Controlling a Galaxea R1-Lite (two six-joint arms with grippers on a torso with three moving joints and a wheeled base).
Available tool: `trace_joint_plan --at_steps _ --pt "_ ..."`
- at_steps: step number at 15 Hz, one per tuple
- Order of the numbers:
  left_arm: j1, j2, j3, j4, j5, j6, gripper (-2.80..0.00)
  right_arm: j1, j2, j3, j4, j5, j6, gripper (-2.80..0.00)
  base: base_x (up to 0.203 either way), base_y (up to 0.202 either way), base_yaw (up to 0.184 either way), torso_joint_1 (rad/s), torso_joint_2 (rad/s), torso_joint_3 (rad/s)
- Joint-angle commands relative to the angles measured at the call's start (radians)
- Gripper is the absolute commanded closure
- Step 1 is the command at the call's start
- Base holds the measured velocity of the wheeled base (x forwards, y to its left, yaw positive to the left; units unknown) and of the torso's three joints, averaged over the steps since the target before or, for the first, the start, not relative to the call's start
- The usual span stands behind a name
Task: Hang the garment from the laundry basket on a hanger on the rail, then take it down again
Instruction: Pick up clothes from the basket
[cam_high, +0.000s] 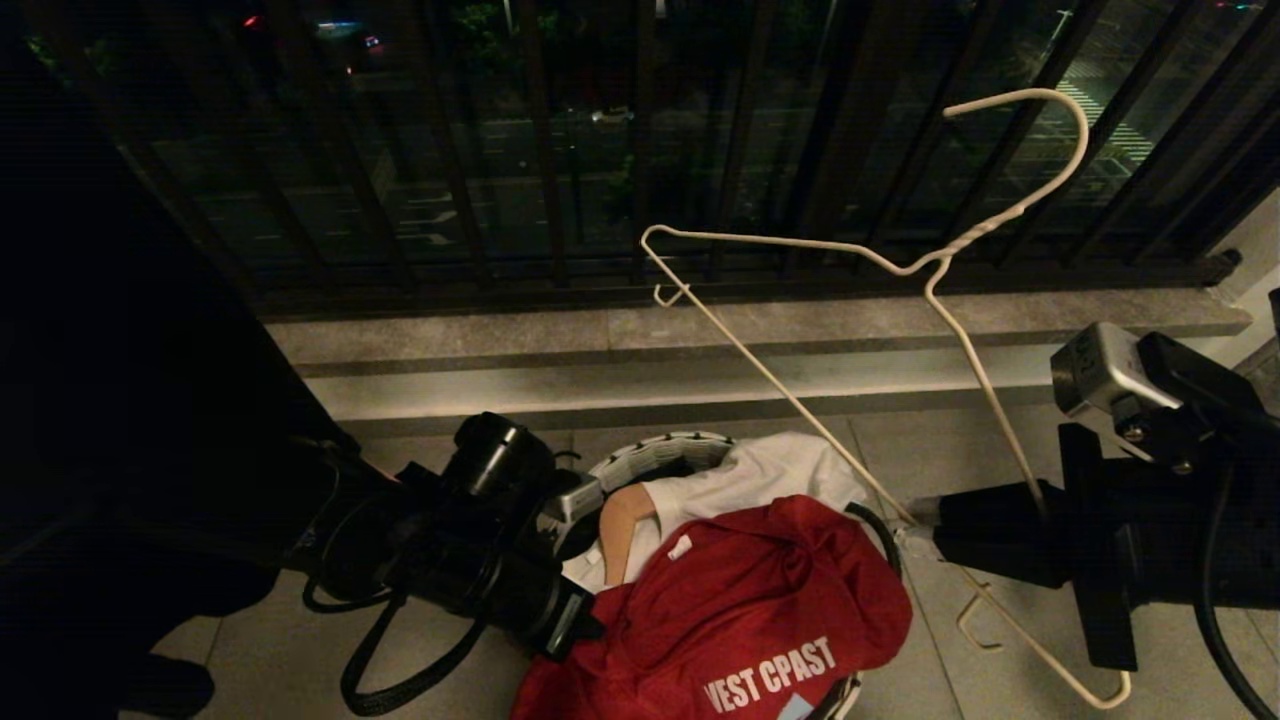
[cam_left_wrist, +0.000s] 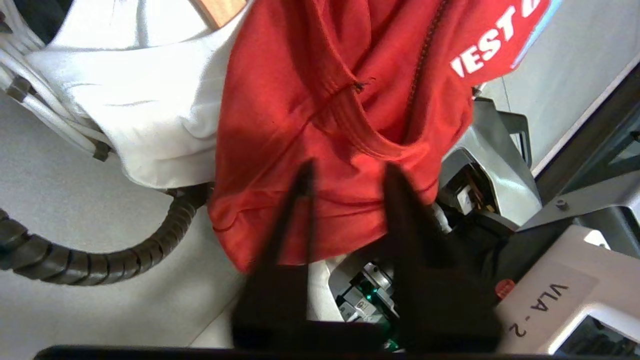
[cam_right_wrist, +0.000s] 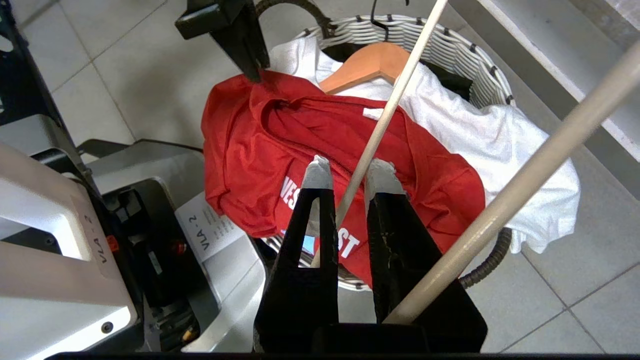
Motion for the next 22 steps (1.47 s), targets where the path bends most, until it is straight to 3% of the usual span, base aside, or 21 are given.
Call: trace_joint_plan --at_steps 1,4,8,17,19,22 --pt "-0.005 0.014 -0.005 0.0 -0.001 0.0 -2.8 0.0 0.0 0.0 0.001 0.003 -0.003 0.0 0.0 0.0 0.0 0.0 0.0 0.0" --pt "-0.022 0.04 -0.02 0.0 0.006 -0.007 -2.8 -0.006 -0.003 -0.003 0.001 0.003 -0.003 0.0 0.0 0.0 0.0 0.0 0.0 0.0" --pt "-0.045 0.074 -0.049 0.0 0.122 -0.031 -2.8 -0.012 -0.019 -0.006 -0.005 0.004 -0.003 0.0 0.0 0.0 0.0 0.0 0.0 0.0" --pt "-0.083 0.088 -0.072 0.003 0.199 -0.065 -2.8 -0.011 -0.085 -0.003 -0.007 0.005 -0.003 0.0 0.0 0.0 0.0 0.0 0.0 0.0" --pt "-0.1 0.097 -0.084 0.002 0.267 -0.079 -2.8 -0.011 -0.095 -0.003 -0.008 0.006 -0.004 0.0 0.0 0.0 0.0 0.0 0.0 0.0" --pt "-0.121 0.145 -0.109 0.002 0.293 -0.088 -2.8 -0.011 -0.113 -0.004 -0.008 0.006 -0.004 0.0 0.0 0.0 0.0 0.0 0.0 0.0"
